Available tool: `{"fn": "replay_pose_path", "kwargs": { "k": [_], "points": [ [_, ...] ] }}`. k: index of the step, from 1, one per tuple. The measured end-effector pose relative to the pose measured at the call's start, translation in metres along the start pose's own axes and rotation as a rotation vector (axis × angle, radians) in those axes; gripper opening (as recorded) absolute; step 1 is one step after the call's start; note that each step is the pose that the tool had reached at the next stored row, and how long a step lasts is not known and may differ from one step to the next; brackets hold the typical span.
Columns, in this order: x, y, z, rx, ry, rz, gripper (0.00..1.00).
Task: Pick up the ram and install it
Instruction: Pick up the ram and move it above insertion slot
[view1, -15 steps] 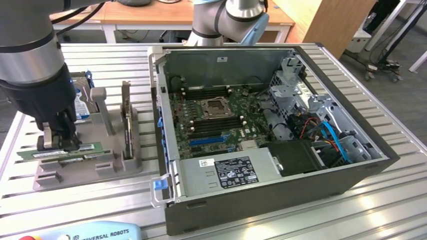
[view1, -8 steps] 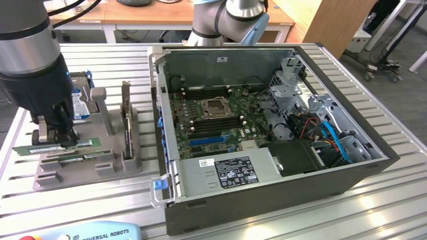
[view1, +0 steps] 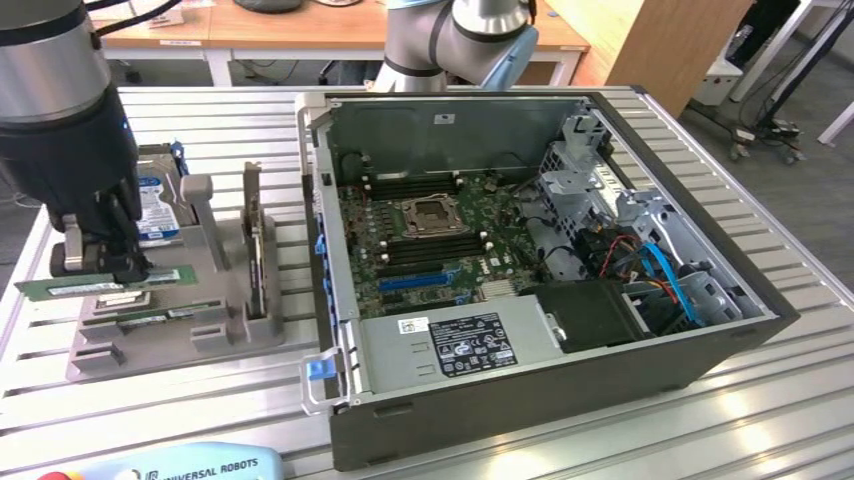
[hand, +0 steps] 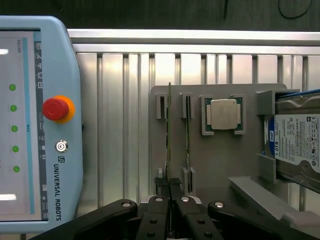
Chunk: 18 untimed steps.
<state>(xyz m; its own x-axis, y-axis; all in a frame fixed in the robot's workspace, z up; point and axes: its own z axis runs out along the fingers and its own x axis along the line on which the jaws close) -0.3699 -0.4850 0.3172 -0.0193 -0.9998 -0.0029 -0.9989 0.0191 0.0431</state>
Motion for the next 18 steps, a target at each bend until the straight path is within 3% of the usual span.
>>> {"fn": "replay_pose_path", "kwargs": {
  "k": [18],
  "points": [
    [0.000, 0.0015, -0.0343, 0.0001, -0.0006, 0.021, 0.11]
  ]
}}
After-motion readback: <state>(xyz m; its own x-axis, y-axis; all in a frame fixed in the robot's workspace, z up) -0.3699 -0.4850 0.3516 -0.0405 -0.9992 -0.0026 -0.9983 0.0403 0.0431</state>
